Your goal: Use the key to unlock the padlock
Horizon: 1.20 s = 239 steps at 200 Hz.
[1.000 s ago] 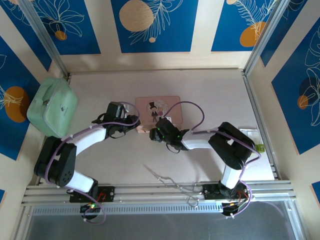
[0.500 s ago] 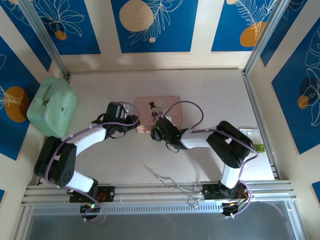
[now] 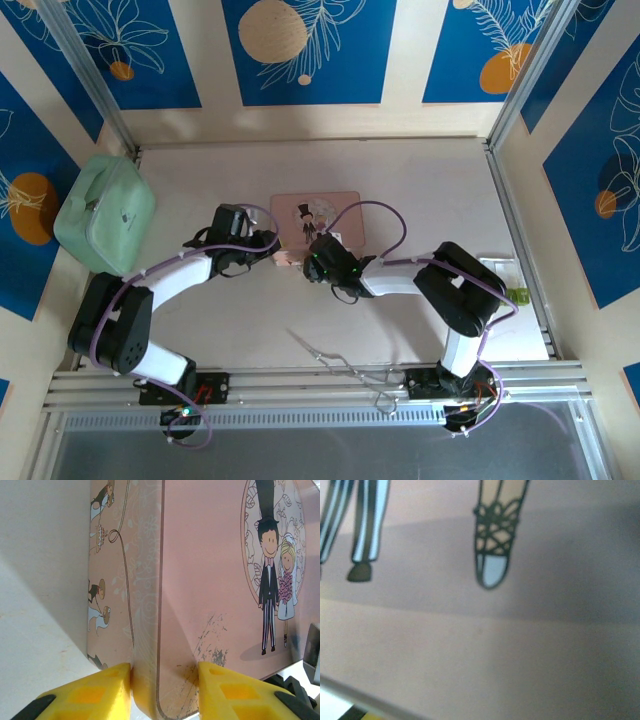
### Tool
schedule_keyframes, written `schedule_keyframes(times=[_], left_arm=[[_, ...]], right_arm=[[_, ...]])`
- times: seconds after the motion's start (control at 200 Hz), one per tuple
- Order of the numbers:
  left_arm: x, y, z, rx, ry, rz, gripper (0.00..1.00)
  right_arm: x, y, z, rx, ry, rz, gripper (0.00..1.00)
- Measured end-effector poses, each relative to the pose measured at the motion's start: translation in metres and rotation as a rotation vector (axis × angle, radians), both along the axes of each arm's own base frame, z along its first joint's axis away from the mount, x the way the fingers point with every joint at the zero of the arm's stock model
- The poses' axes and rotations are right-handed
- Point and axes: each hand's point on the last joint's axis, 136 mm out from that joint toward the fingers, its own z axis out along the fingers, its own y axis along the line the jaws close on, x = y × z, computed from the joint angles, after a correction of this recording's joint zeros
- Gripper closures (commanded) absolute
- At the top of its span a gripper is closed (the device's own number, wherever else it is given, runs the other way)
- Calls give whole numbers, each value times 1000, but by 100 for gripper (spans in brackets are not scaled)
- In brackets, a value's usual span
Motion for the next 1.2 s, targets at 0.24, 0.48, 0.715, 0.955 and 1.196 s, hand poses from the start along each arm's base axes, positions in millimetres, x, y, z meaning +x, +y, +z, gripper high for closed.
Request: schedule_keyframes(times=[0.24,0.48,0.715,0.955,1.196], left_arm=[[0,1,0,-1,0,1,64],[0,0,0,-2,-1,1,64],[0,1,0,-5,-6,2,64],[0,0,0,-11,-7,-3,65],[0,-1,-1,-21,-15,-8,65]], right_arm=[[-4,-3,1,11,22,-14,77],[-10,-10,1,39,51,-38,78],[-14,-15,3,98,69,-55,78],[-14,-17,6,142,63,-57,79],[-12,-20,8,168,69,-64,80]])
